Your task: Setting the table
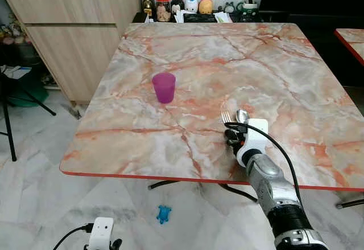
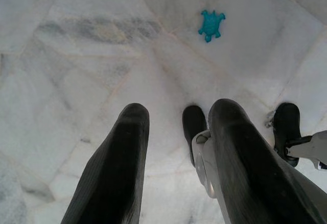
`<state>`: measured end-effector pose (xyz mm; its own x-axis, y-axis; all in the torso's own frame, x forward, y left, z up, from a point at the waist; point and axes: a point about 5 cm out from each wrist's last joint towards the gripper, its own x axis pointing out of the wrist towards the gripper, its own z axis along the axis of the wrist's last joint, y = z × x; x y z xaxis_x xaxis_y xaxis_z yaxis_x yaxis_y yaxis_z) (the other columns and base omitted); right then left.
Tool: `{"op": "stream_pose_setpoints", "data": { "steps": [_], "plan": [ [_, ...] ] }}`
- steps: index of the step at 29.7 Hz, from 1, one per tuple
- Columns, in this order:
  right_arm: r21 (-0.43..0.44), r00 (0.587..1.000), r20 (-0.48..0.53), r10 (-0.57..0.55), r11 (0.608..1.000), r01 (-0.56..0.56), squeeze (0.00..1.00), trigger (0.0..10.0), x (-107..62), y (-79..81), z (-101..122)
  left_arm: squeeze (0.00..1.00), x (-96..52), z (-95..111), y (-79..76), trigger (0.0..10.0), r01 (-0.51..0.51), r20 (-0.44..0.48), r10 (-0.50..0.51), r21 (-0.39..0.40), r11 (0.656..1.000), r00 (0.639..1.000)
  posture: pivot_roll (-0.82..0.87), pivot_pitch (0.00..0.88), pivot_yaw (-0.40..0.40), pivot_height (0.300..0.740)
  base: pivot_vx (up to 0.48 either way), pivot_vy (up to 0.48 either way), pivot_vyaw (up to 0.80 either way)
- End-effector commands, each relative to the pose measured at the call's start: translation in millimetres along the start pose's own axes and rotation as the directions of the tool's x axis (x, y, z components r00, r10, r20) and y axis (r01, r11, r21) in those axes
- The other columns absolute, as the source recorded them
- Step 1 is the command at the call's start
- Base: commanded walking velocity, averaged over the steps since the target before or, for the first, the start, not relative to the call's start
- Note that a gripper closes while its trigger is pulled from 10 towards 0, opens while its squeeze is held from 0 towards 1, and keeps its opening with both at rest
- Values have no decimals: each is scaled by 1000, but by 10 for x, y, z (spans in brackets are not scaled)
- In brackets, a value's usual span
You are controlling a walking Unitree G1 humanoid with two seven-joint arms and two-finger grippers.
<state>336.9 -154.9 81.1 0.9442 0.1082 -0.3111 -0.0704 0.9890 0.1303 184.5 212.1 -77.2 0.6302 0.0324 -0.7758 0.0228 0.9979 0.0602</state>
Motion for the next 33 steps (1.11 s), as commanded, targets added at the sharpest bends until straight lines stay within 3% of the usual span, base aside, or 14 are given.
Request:
{"op": "stream_pose_setpoints", "data": {
  "steps": [1, 16, 21, 22, 23, 28, 32, 33],
  "plan": [
    [6, 999, -50, 2, 1000, -1, 0, 0, -30, 2, -126, 0, -21, -107, 3, 10000, 6, -46, -6, -10, 1000, 999, -10, 90, 17, 740, 0, 0, 0],
    [4, 999, -21, 24, 1000, -24, 0, 0, -66, 47, -146, 0, -24, -126, -9, 10000, 12, -54, -12, -10, 1000, 998, -13, 64, 13, 740, 0, 0, 0],
    [-10, 999, 35, 12, 1000, -12, 0, 0, -83, 46, -100, 0, -23, -124, -12, 10000, 11, -54, -11, -5, 1000, 998, -13, 58, 11, 740, 0, 0, 0],
    [-19, 996, 83, 22, 1000, -21, 0, 706, -94, 63, -38, 0, -22, -123, -12, 10000, 10, -54, -10, -4, 1000, 998, -12, 56, 10, 740, 0, 0, 0],
    [-34, 985, 165, 39, 999, -34, 0, 10000, -121, 98, 75, 0, -22, -120, -9, 10000, 8, -53, -8, -1, 1000, 999, -12, 56, 10, 740, 0, 0, 0],
    [-78, 944, 322, 75, 996, -53, 0, 10000, -229, 175, 271, 0, -25, -123, -1, 10000, 2, -51, -2, 4, 1000, 999, -13, 45, 6, 740, 0, 0, 0],
    [-98, 878, 477, 37, 995, 11, 0, 10000, -451, 186, 386, 0, -26, -123, 4, 10000, 0, -46, 1, 7, 1000, 999, -13, 39, 2, 740, 0, 0, 0],
    [-98, 878, 477, 37, 995, 11, 0, 10000, -451, 186, 386, 0, -26, -123, 4, 10000, 0, -46, 1, 7, 1000, 999, -13, 39, 2, 740, 0, 0, 0]
  ]
}}
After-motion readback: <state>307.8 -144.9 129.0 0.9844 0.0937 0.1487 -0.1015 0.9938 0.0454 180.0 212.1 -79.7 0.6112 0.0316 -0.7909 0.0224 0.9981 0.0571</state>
